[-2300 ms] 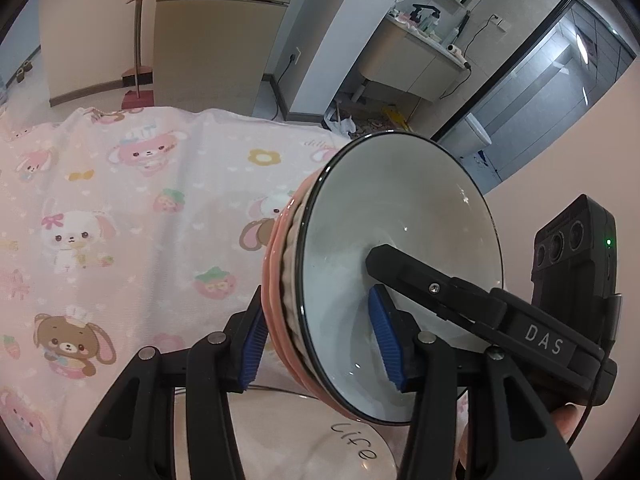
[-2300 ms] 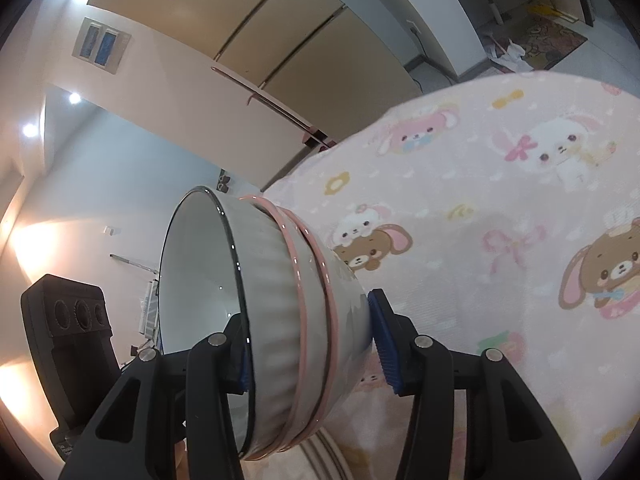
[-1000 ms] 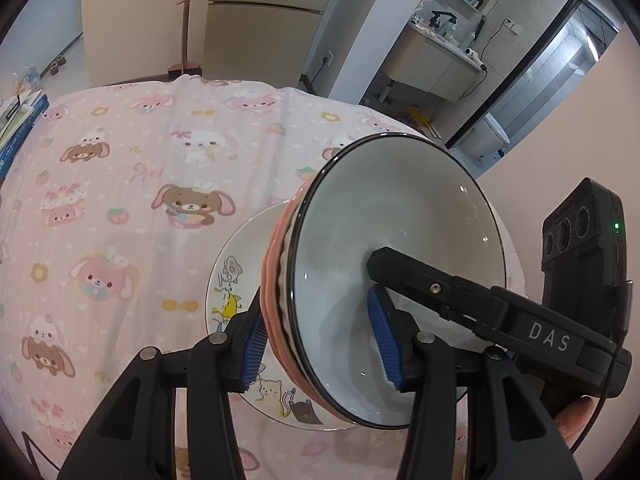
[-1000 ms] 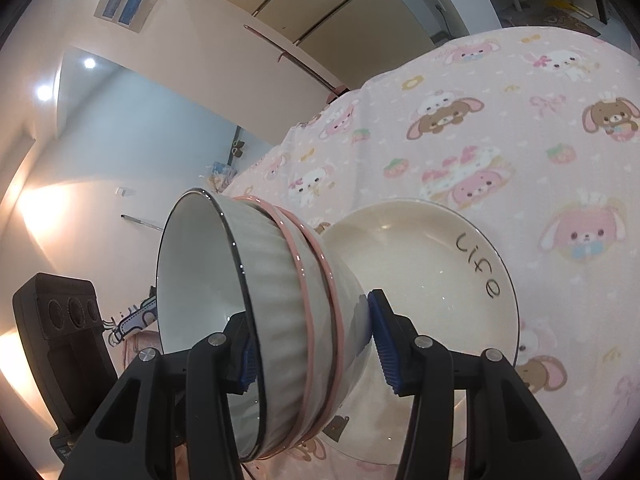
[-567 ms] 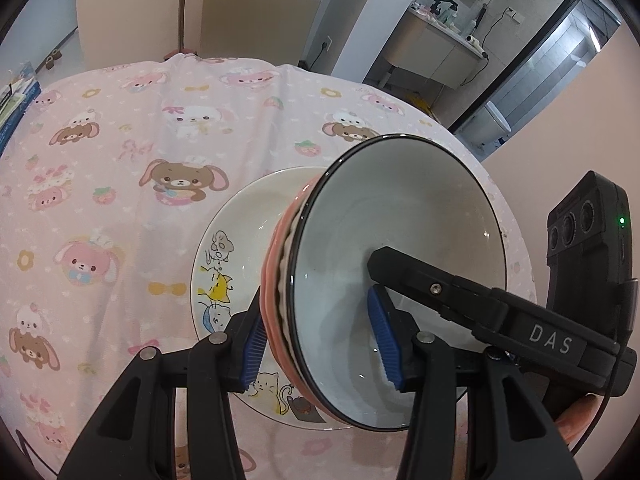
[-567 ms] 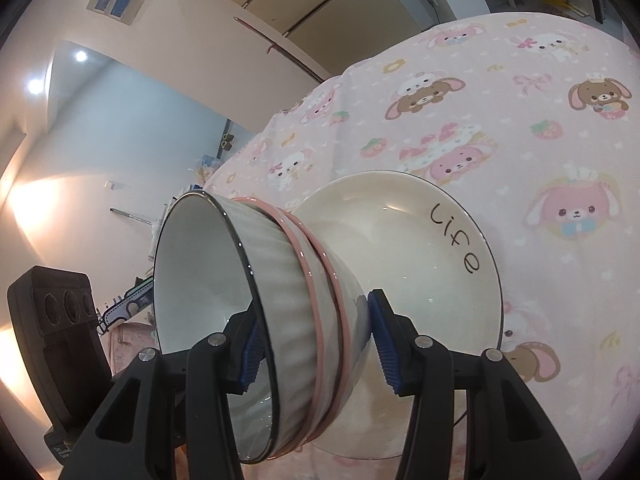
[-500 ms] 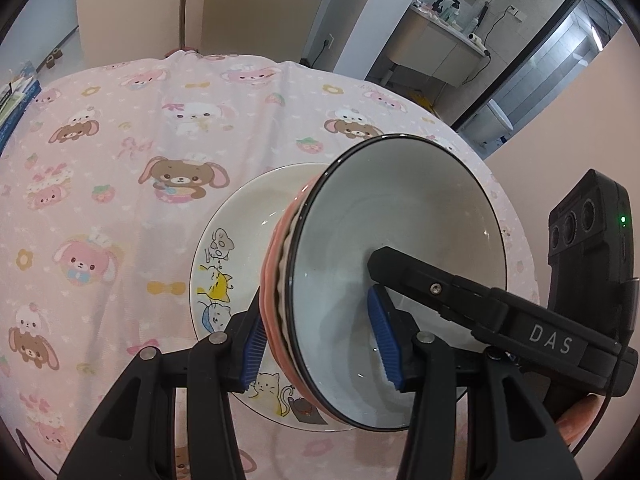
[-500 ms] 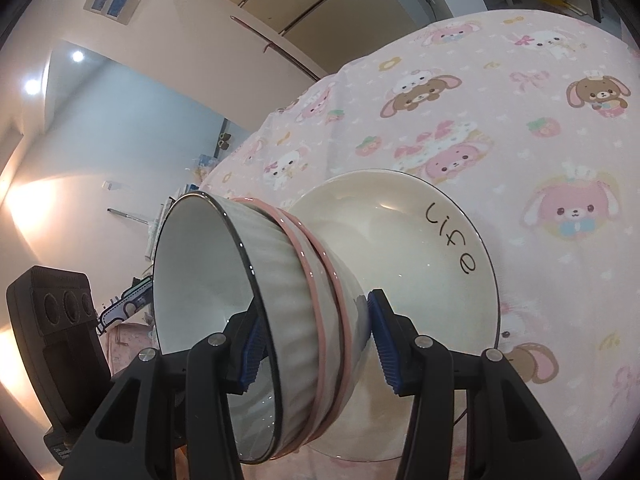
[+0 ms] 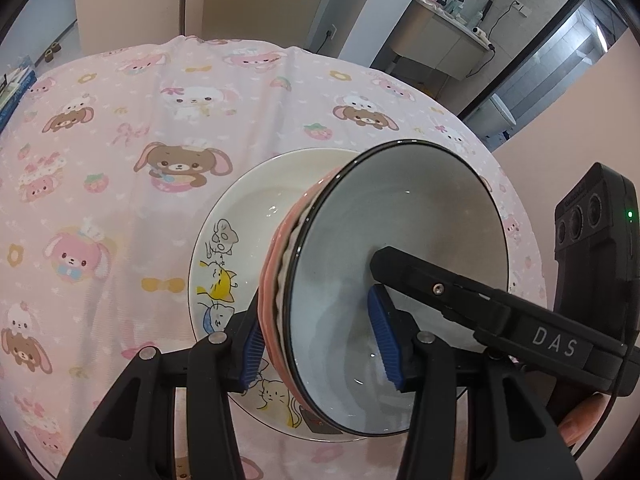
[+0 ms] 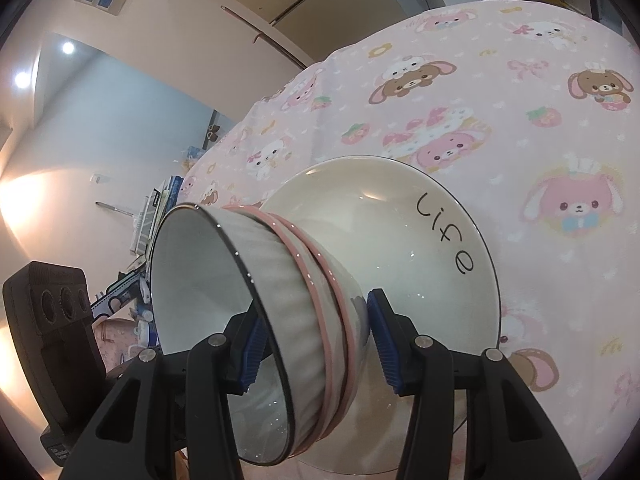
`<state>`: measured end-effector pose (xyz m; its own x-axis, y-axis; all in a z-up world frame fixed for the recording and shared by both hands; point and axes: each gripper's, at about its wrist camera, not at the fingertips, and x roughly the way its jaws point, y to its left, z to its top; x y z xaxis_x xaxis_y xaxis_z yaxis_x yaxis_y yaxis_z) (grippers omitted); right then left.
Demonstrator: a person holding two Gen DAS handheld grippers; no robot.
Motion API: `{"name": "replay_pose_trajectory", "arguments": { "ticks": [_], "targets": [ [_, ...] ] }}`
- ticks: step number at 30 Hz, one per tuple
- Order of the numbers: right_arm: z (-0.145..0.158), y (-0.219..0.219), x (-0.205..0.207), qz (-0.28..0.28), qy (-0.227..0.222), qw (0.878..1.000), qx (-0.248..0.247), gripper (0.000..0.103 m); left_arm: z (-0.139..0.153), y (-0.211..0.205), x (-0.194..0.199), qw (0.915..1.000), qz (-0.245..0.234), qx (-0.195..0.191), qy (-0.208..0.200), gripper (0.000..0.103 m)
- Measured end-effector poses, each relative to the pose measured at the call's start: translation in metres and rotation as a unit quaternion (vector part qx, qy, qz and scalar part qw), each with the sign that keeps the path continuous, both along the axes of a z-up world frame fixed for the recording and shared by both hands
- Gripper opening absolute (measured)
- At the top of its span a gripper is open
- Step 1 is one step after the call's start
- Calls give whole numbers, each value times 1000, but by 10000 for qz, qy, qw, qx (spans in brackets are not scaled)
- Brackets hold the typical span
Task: Organize plates and bowls
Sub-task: 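Lower the stacked bowls onto the cat-print plate with both tools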
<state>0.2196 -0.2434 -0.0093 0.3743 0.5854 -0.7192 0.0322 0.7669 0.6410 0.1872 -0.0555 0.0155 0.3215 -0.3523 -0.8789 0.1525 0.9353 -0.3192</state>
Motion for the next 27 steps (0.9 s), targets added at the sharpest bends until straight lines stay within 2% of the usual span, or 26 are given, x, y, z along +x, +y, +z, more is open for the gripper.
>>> {"name": "replay_pose_trajectory", "arguments": {
  "ticks": [27],
  "targets": [
    [-1, 1, 5, -72, -6, 10000, -64, 51, -4, 3, 7, 9999, -8, -22, -154, 48]
  ]
}}
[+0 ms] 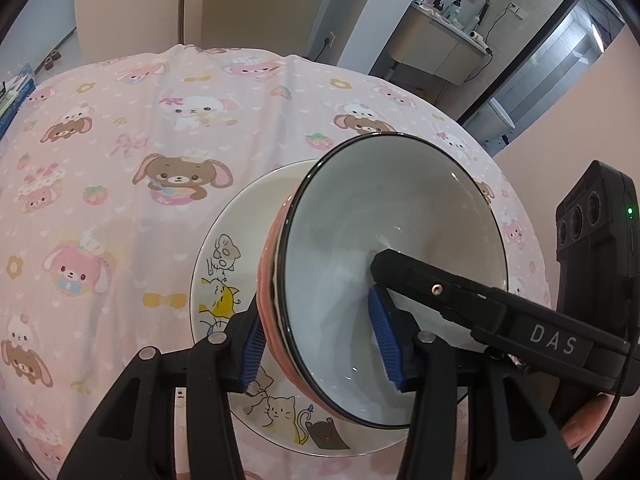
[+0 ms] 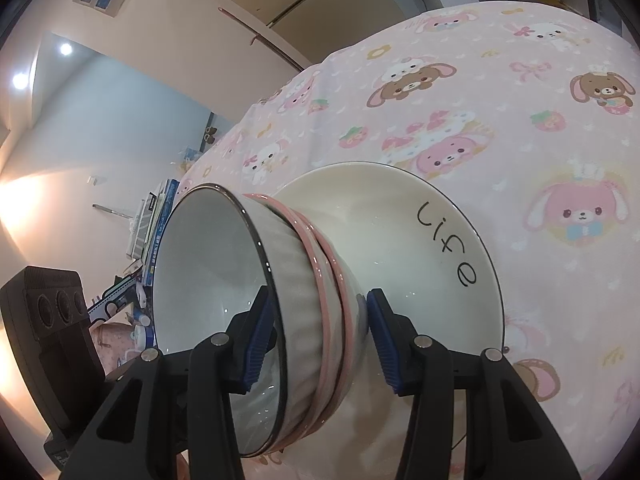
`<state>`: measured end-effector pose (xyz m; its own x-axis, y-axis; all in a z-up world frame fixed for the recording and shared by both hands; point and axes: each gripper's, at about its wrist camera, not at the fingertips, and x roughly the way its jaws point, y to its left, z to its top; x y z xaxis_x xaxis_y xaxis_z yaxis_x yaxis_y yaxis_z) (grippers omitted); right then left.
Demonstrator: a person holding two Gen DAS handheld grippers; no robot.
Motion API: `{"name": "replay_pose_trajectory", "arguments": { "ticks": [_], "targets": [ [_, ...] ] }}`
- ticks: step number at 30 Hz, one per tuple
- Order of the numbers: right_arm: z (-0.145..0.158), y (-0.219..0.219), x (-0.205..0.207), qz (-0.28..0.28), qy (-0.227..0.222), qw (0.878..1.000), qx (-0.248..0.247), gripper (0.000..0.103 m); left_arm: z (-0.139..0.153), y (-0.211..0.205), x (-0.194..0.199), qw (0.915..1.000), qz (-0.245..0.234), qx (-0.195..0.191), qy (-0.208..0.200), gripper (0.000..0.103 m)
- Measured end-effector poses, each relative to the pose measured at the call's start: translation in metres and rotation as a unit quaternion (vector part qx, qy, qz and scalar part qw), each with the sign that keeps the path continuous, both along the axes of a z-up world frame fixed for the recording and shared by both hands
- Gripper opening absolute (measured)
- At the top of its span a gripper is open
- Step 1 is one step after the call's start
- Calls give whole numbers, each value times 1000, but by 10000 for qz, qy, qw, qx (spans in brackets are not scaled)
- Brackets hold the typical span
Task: Organize plates and bowls
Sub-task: 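Lower the stacked bowls onto the cat-print plate with both tools, then open both tools and raise them away from the bowl stack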
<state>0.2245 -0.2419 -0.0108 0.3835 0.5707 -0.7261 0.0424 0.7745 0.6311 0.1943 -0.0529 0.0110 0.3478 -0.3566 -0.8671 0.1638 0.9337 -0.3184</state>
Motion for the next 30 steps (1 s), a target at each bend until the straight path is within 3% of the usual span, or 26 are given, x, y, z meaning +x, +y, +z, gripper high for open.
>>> {"name": "replay_pose_trajectory", "arguments": {
  "ticks": [8, 13, 18, 21, 25, 28, 30],
  "targets": [
    [2, 0, 2, -24, 18, 10000, -82, 51, -2, 1, 5, 9999, -58, -105, 69, 47],
    [3, -2, 1, 23, -25, 10000, -81, 51, 9, 1, 3, 9996, -39, 184, -232, 41],
    [20, -8, -3, -43, -340, 9993, -142, 51, 14, 6, 3, 9994, 24, 90, -319, 41],
    [35, -11, -6, -60, -582, 9981, -198, 51, 29, 7, -4, 9974, 133, 171, -692, 41],
    [51, -13, -10, -60, -841, 9958, -354, 51, 59, 2, -22, 9880, 145, 322, -1501, 44],
    [60, -11, -14, -32, -953, 9946, -403, 51, 75, 4, -29, 9809, 74, 135, -1940, 57],
    [65, -12, -16, -49, -1007, 9944, -310, 51, 85, 10, -33, 9743, 286, 84, -2233, 67]
  ]
}}
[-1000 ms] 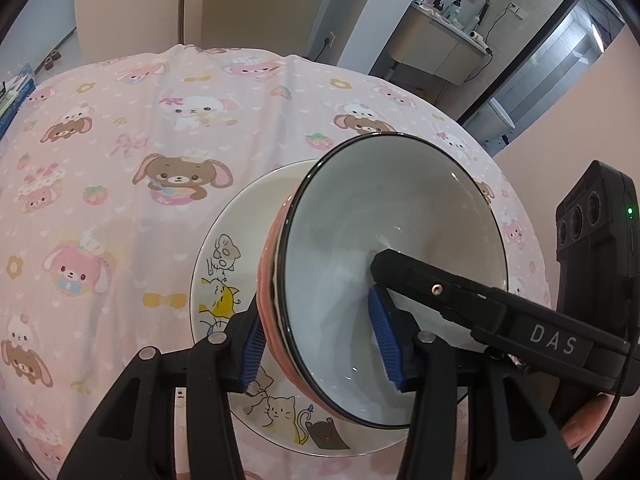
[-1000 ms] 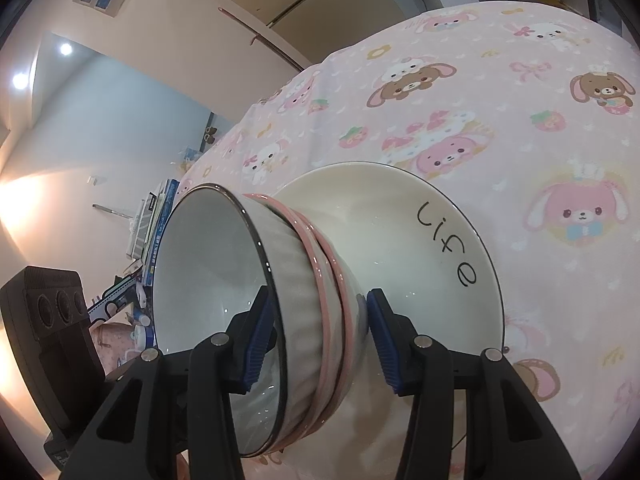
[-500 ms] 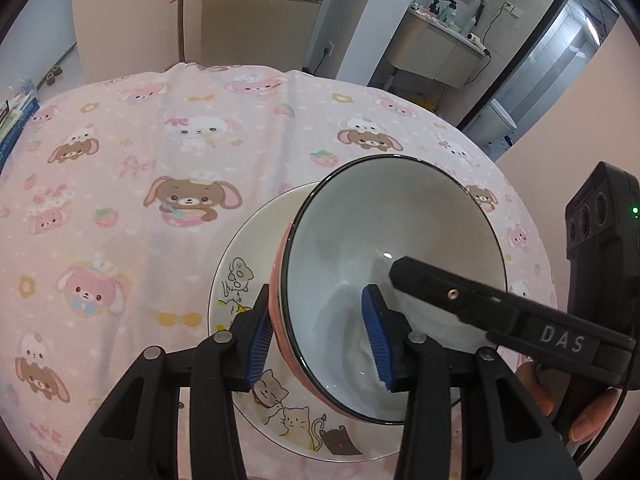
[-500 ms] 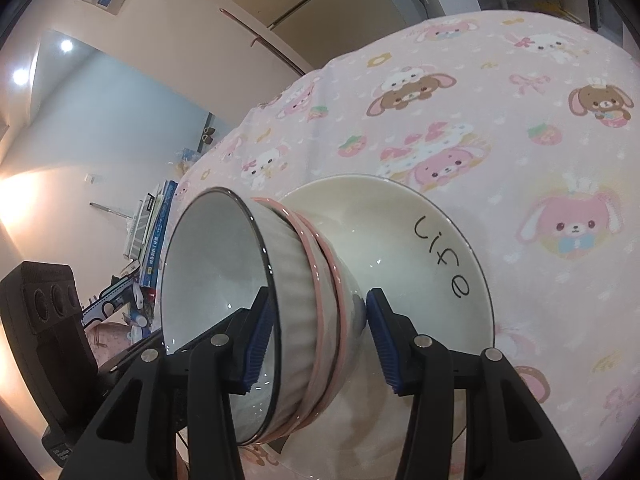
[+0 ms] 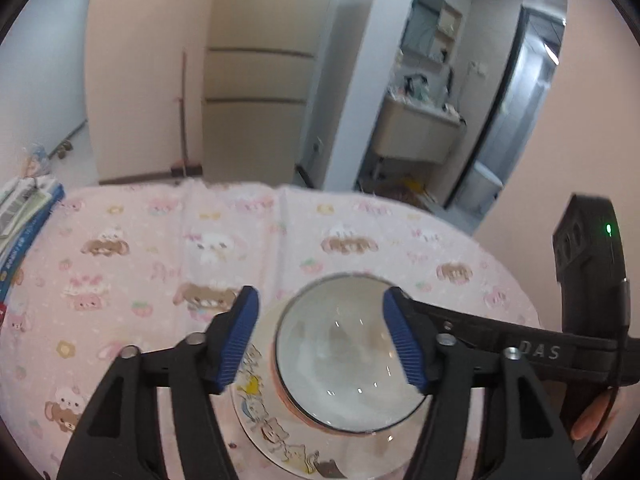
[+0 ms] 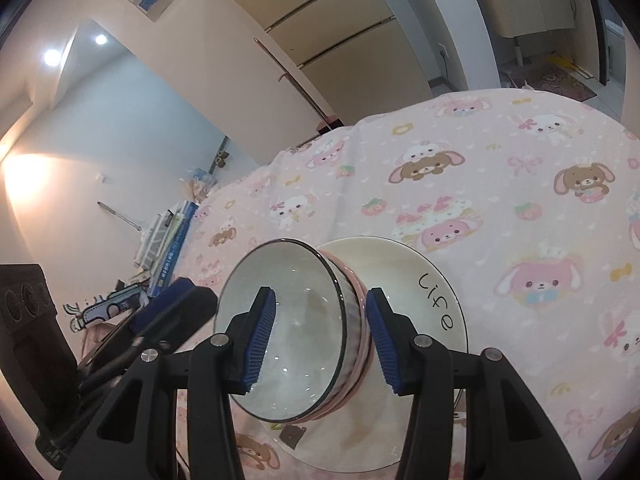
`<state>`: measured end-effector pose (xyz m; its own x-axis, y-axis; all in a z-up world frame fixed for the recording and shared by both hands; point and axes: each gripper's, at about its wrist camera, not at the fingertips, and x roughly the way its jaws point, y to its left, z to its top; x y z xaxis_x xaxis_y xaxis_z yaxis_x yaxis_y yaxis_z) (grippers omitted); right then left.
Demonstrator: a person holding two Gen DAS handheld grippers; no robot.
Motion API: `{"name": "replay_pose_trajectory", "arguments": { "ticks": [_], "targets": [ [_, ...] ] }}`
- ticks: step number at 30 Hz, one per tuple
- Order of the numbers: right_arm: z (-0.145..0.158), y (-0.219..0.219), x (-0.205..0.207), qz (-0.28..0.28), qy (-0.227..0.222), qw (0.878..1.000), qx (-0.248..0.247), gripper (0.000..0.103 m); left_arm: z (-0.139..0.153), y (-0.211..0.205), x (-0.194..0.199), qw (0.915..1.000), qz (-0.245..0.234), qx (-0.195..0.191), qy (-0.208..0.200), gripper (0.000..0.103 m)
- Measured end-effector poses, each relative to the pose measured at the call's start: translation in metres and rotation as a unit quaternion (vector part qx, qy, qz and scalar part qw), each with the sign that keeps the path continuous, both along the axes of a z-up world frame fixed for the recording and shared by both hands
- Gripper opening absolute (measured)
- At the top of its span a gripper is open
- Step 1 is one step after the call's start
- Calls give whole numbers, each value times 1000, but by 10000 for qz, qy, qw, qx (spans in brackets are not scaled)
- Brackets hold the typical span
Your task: Organize plates and bowls
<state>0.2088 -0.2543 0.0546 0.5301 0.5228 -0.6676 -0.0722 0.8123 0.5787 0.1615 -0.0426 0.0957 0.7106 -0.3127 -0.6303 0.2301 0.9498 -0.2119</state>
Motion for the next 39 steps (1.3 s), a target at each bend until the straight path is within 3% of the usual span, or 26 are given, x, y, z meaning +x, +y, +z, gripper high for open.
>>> {"name": "replay_pose_trajectory", "arguments": {
  "ticks": [3, 8, 9, 12, 16, 20, 23, 27, 32, 36, 39],
  "targets": [
    [10, -8, -6, -88, -163, 9997, 133, 51, 14, 4, -14, 9978, 152, 169, -618, 77],
    [38, -7, -29, -302, -897, 9946, -431, 51, 38, 15, -48, 9850, 442, 184, -1659, 103],
    [44, -7, -35, -316, -1106, 9923, -460, 56, 40, 18, -55, 9823, 446, 151, -1811, 103],
    [61, -7, -62, -361, -1955, 9791, -422, 86, 47, 24, -71, 9778, 400, 69, -2057, 103],
    [78, -5, -90, -801, -2632, 9569, -932, 102, 56, 32, -90, 9703, 505, 36, -2366, 103],
    [95, -17, -112, -1336, -3030, 9355, -1235, 103, 71, 43, -107, 9648, 343, -61, -2606, 103],
    [108, -22, -128, -1319, -3332, 9232, -1390, 103, 79, 48, -125, 9566, 410, 62, -2885, 103],
    [111, -26, -156, -1169, -3417, 9231, -1317, 103, 78, 50, -146, 9569, 159, 204, -2893, 103],
    [104, -2, -196, -1236, -3480, 9048, -2119, 103, 65, 46, -182, 9527, 200, 362, -3011, 103],
    [104, 6, -234, -1106, -3617, 9054, -1927, 103, 59, 53, -209, 9615, 77, 22, -2747, 103],
    [108, 8, -264, -952, -3795, 9030, -1774, 103, 59, 55, -229, 9540, 313, 181, -2978, 103]
  ]
}}
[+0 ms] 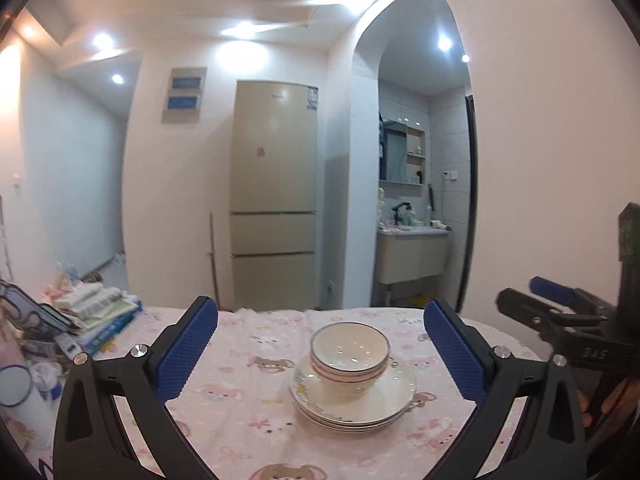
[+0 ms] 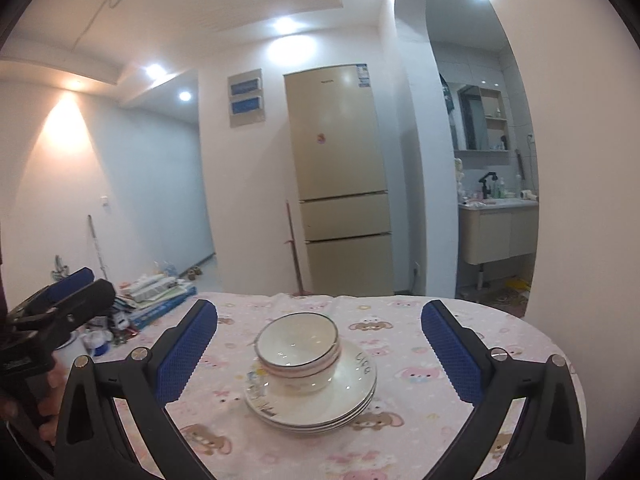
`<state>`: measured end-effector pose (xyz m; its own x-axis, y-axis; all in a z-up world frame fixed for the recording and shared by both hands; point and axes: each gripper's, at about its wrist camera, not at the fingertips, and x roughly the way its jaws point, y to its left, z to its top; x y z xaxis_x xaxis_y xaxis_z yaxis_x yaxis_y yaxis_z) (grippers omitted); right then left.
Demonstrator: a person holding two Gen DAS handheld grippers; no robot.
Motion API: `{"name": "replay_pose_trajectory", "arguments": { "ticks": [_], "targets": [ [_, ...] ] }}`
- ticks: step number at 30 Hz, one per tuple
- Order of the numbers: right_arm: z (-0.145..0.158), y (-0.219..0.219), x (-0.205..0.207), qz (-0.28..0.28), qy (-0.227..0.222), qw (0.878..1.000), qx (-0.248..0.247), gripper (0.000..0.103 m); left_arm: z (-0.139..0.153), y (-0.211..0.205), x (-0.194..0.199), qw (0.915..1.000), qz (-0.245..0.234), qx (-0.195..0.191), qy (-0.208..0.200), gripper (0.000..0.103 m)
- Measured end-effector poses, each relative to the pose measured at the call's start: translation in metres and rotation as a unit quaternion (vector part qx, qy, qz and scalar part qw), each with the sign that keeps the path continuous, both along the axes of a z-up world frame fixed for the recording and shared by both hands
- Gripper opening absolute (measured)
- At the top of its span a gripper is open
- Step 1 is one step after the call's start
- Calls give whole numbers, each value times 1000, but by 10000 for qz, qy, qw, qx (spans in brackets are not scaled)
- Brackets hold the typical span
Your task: Organize plates and bowls
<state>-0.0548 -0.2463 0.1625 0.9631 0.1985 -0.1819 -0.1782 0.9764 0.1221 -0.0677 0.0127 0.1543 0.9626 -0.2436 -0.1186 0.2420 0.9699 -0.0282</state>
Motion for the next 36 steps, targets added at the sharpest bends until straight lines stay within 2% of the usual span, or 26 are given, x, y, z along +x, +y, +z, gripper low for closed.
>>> {"name": "replay_pose_trajectory", "arguments": {
  "ticks": [4, 8, 13, 18, 22, 27, 32, 36],
  "targets": [
    [-6, 9, -21, -374, -323, 9985, -247, 103, -13, 1, 0, 9999, 39, -104, 77, 103],
    [-20, 11, -24, -782, -446, 9953, -351, 103, -35, 0, 3, 9996, 295, 17, 4, 103],
    [-38, 4, -13, -697, -440, 9966, -84, 103, -58, -1, 17, 9985, 510, 73, -183, 103],
    [-65, 10, 5, -815, -613, 9945, -234, 103, -84, -5, 30, 9986, 493, 132, -158, 103],
    [-81, 13, 17, -693, -326, 9968, -219, 103, -99, -11, 25, 9981, 505, 266, -240, 103],
    [-91, 13, 14, -633, -436, 9969, -194, 103, -117, -6, 36, 9983, 571, 73, -77, 103],
    [-98, 13, 11, -653, -521, 9963, -185, 103, -121, -8, 36, 9977, 647, 148, -162, 103],
    [-109, 11, 16, -655, -370, 9972, -16, 103, -126, -18, 35, 9977, 574, 372, -14, 103]
  ]
}}
